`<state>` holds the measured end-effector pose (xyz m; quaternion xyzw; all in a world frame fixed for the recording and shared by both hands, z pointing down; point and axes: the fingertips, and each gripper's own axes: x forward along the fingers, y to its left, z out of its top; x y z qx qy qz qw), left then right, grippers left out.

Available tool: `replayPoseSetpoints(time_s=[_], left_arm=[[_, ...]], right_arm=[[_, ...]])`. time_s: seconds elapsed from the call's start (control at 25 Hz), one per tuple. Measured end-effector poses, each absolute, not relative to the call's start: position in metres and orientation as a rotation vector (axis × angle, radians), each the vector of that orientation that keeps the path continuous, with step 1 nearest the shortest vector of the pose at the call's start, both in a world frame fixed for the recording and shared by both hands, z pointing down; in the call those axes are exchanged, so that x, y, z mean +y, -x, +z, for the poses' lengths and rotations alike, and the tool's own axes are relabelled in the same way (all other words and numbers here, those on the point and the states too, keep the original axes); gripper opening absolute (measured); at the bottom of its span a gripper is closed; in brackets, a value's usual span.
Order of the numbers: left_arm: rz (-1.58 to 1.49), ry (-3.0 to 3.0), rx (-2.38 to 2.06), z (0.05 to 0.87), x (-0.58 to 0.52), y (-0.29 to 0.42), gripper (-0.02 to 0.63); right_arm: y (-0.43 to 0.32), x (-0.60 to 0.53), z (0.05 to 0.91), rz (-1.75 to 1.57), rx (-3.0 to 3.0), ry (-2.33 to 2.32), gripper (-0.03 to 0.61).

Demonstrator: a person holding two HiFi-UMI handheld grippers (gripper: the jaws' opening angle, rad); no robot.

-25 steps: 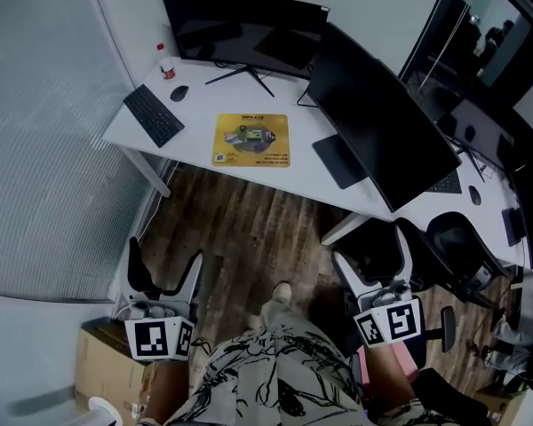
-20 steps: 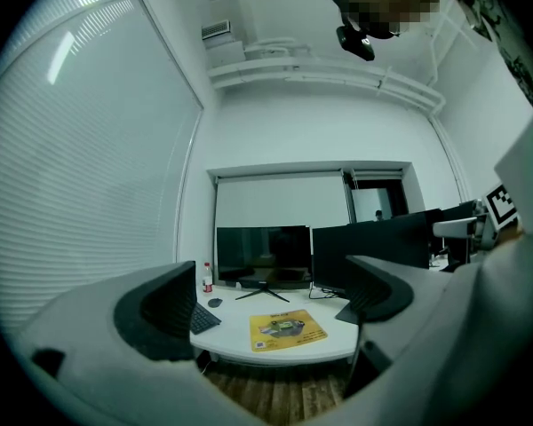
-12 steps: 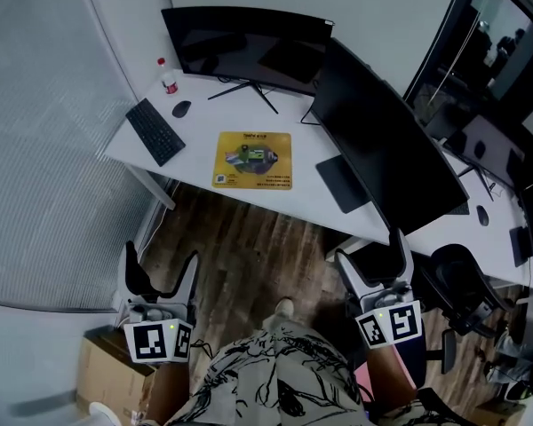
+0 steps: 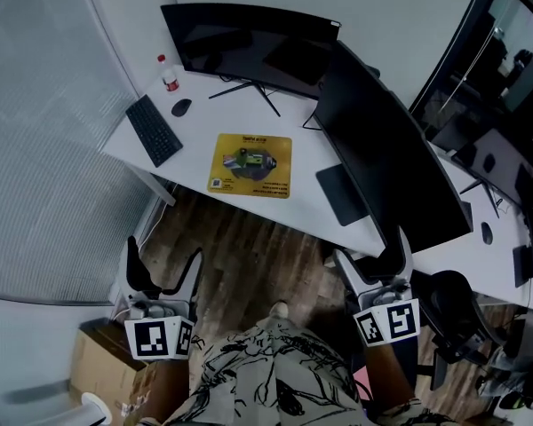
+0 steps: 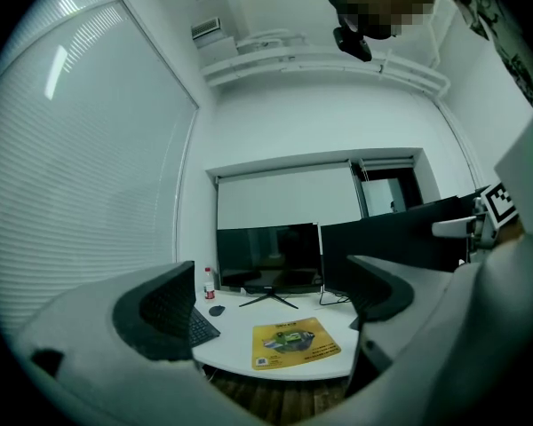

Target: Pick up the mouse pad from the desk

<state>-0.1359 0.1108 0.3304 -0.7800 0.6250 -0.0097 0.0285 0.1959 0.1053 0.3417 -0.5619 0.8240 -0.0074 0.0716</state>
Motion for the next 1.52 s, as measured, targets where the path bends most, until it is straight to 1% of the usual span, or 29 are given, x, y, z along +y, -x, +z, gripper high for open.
replayPoseSetpoints(time_s=[0.28, 0.76, 1.04, 1.28, 1.52], left_arm=[[-0.034, 2.39, 1.961, 0.335, 0.109, 0.129, 0.515], [-0.03, 2.379, 2.036, 0.351, 0.085, 0.143, 0.515], [-0.008, 2.387, 2.016, 0.35, 0.049, 0.151, 0.515], [-0.006, 2.41, 2.012, 0.351, 0.0, 0.172, 0.515], [0.003, 2.421, 1.997, 0.348, -0.06, 0.189, 0.517]], right_arm=[[-0.199, 0.09, 0.352, -0.075, 2.511, 1.622, 0.512], [-0.192, 0.059, 0.363, -0.093, 2.532, 1.634, 0.514], [-0.19, 0.03, 0.363, -0.087, 2.504, 1.681, 0.514], [-0.181, -0.014, 0.364, -0.112, 2.445, 1.741, 0.514], [-0.166, -0.064, 0.349, 0.005, 2.41, 1.813, 0.514]])
